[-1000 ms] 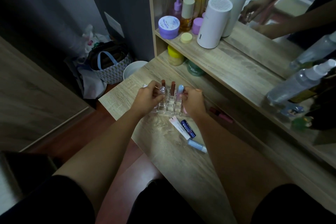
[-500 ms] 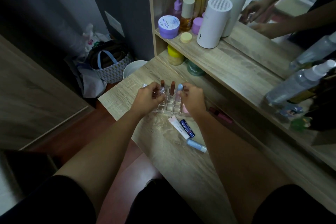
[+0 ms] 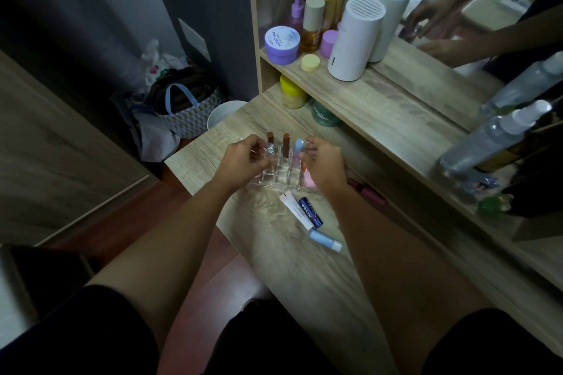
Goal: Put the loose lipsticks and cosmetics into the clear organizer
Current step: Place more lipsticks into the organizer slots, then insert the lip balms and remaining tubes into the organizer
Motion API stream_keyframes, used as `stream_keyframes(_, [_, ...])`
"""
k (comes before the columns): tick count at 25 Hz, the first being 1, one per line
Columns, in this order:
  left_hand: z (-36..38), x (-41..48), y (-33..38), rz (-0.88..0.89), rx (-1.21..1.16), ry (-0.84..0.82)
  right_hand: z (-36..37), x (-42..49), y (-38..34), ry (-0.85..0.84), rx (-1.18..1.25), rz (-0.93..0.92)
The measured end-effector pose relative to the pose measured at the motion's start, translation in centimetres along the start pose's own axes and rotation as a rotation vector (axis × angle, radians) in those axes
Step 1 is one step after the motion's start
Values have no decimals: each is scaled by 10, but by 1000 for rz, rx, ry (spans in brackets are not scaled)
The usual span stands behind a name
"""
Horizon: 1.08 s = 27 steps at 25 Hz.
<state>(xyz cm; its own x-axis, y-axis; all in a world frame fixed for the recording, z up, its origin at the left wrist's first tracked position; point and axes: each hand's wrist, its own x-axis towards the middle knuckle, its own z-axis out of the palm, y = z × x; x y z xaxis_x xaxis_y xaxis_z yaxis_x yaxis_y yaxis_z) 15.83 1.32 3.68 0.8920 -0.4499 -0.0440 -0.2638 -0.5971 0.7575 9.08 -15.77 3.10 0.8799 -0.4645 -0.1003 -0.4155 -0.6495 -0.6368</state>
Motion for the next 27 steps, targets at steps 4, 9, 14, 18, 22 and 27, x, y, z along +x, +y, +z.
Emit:
stream_keyframes(4, [2, -24, 8, -19, -41, 73, -20, -20, 9, 27, 11, -20])
stream_keyframes(9, [22, -52, 4, -87, -54, 97, -34, -41, 21, 34, 99, -56])
stream_keyframes(14, [57, -88, 9, -68, 30, 9, -40, -68, 61, -20, -142, -107])
stream_keyframes(18, [81, -100, 13, -30, 165, -120, -39, -78, 95, -84, -322, -78])
stream_keyframes(22, [96, -104, 16, -67, 230, -201, -32, -77, 112, -158, -478, -68])
stream_keyframes(27, [93, -100, 14, -54, 306, -233, -31, -65, 116, -135, -555, -95])
